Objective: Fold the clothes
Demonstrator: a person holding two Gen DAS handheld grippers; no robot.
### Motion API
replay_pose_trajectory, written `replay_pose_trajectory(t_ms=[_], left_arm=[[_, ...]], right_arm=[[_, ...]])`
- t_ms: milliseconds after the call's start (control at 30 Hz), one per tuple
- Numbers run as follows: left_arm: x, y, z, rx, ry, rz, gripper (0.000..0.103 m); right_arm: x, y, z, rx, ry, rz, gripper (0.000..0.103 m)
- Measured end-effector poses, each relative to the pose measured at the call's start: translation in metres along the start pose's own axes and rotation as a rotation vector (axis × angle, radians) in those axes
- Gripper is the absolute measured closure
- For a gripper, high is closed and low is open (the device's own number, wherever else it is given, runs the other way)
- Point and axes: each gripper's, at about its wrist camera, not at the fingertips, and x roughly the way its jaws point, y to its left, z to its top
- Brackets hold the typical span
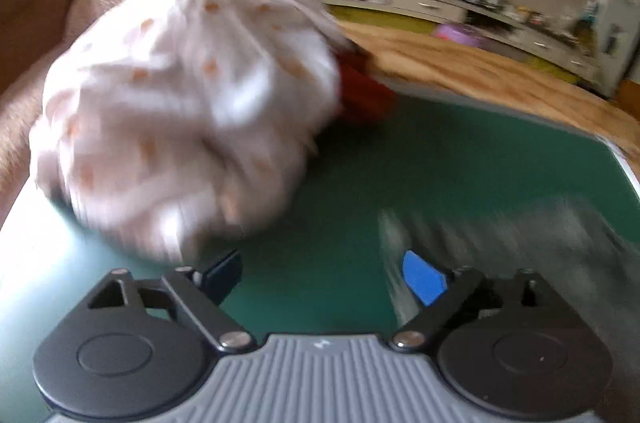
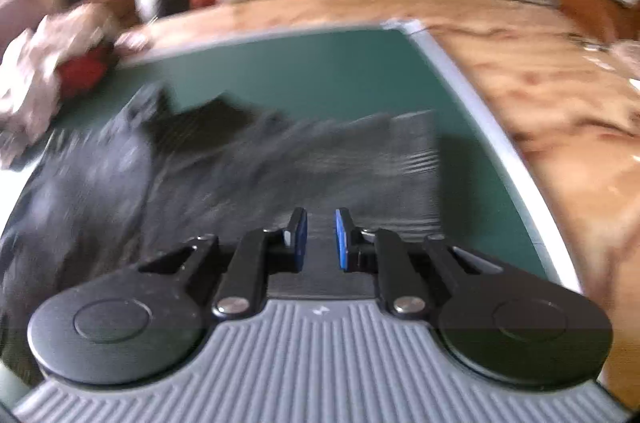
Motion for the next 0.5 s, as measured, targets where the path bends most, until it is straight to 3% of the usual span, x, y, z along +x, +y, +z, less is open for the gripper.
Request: replay_pose_trajectory(t_ms=[33, 67, 200, 300, 333, 367, 400, 500], left_arm=[[-0.006, -0.004, -0.015, -0.007, 0.022, -0.022, 0.008], [-0.007, -0.008, -0.026, -0.011, 0.040, -0.030, 0.008], [-0.011, -0.020, -0.056, 0.002, 0.030, -0.001, 0.007], [-0.008, -0.023, -0.053, -0.023, 0.012, 0.001, 0.009], [-0.008, -0.026, -0.054, -0.015, 0.005, 0.024, 0.011], [-0.009, -0.029, -0.057, -0.002, -0.005, 0.058, 0.019], [-0.008, -0.034, -0.058, 0.004, -0.014, 0.084, 0.024], [-0.002, -0.042, -0.049, -0.021, -0.041, 0.129, 0.030]], right_arm=[[-0.004, -0.011, 0.001, 0.029, -0.006, 0.003, 0.057], [-0.005, -0.022, 0.003, 0.052, 0.003, 0.008, 0.049], [0.016, -0.051, 0.006, 0.069, 0.049, 0.062, 0.049], [0.034, -0.069, 0.006, 0.170, 0.076, 0.196, 0.049], [0.038, -0.071, 0.006, 0.181, 0.068, 0.213, 0.058], [0.041, -0.072, 0.007, 0.180, 0.066, 0.200, 0.086], [0.043, -0.073, 0.008, 0.182, 0.064, 0.186, 0.098], [0.053, -0.079, 0.013, 0.210, 0.053, 0.212, 0.098]])
